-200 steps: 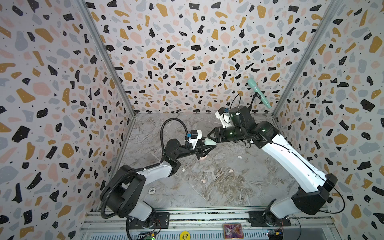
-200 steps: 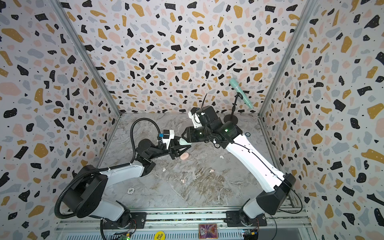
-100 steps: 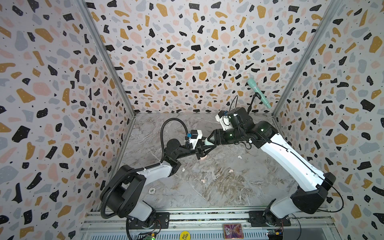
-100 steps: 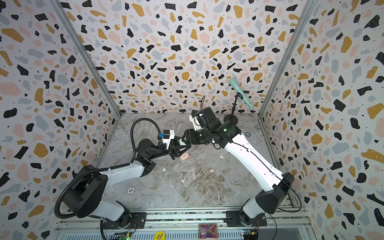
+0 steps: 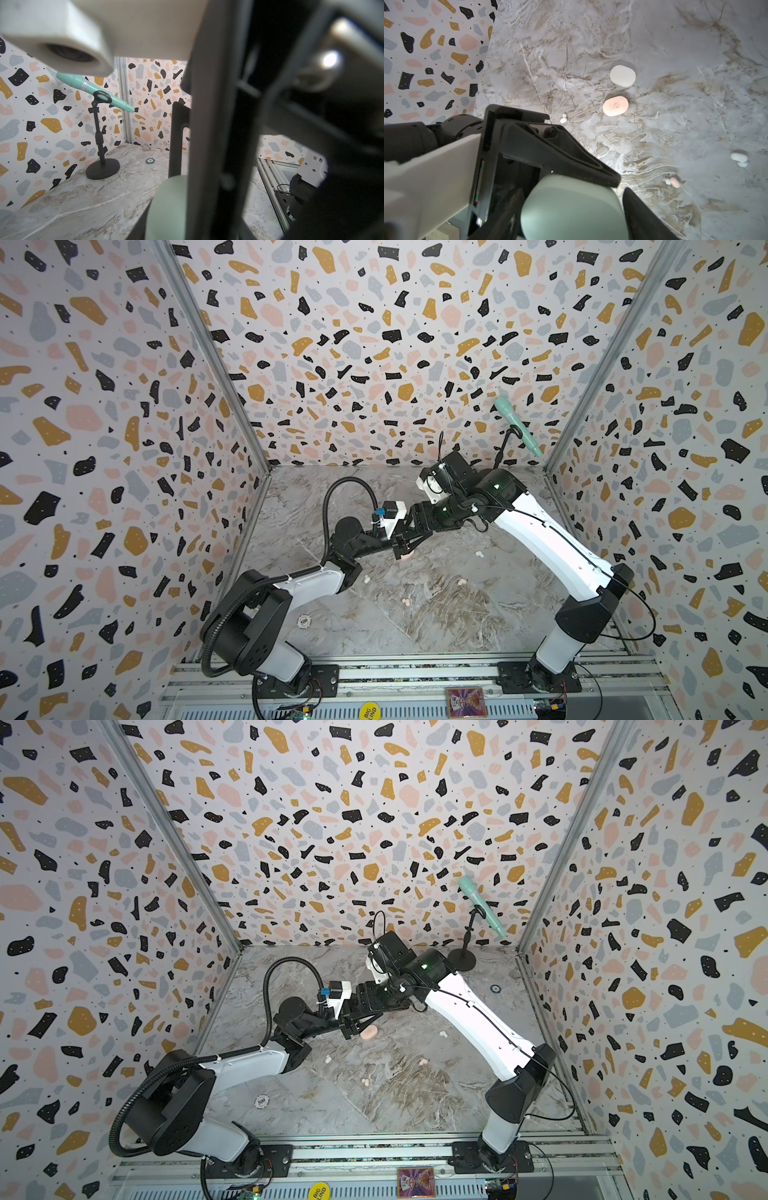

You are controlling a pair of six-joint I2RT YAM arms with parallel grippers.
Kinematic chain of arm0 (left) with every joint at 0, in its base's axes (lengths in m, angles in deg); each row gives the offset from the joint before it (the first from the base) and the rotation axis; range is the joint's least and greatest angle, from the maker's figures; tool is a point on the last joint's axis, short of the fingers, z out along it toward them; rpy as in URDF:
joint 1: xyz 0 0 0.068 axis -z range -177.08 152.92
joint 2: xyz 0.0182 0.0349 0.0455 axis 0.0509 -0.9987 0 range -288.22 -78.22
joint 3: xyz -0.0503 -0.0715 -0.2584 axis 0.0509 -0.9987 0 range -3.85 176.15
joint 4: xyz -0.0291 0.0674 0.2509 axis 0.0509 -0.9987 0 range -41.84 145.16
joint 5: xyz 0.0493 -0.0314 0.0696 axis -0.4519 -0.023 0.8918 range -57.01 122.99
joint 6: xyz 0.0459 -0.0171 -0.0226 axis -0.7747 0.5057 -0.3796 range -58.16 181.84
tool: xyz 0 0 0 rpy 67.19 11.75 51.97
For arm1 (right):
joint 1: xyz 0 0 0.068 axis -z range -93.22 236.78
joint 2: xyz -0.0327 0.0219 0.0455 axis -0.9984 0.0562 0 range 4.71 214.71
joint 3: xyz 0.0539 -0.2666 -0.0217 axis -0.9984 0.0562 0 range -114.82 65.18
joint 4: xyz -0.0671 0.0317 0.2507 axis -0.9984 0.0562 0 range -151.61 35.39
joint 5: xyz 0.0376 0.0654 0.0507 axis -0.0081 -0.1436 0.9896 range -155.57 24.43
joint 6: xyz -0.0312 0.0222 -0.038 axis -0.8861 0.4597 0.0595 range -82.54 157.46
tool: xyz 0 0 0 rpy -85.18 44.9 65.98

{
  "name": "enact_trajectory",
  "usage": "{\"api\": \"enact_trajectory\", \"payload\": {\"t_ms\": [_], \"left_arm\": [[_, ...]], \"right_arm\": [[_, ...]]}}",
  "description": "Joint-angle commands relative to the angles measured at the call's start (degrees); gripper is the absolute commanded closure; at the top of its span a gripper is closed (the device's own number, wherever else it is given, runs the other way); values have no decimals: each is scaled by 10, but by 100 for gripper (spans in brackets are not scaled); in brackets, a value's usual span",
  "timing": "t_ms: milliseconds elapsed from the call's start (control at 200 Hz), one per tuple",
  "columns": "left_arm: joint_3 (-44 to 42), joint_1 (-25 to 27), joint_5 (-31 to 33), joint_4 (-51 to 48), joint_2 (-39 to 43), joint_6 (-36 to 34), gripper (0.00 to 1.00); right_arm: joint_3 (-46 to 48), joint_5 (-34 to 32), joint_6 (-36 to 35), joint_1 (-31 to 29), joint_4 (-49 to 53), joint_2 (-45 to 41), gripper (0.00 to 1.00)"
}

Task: Insert the wireless bluetooth earbuds into the charging case
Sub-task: 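Grasp the mint-green case with the right gripper while the left gripper opens, then lower the mint-green case onto the table and open the right gripper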

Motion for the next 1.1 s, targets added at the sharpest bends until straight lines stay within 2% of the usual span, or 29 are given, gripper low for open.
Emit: {"api": "enact_trajectory", "payload": {"t_ms": [0,360,556,696,861,1096], "left_arm": [[1,3,-1,24,10,-10,63],[4,4,0,19,6,-9,59],[-6,7,19,-18,18,-9,45],[-50,9,52,-50,53,-13,30],[-79,9,108,-160,114,-44,15],[-66,9,217,-326,179,-83,8]], "right_arm": [[-13,-8,1,-6,17,-6,28],[-10,-5,3,-10,5,-2,50],[10,-33,-2,6,4,-19,51],[74,-35,-10,41,-27,-55,52],[182,-40,-25,87,-74,-99,52],[383,-50,-39,139,-191,-147,52]]}}
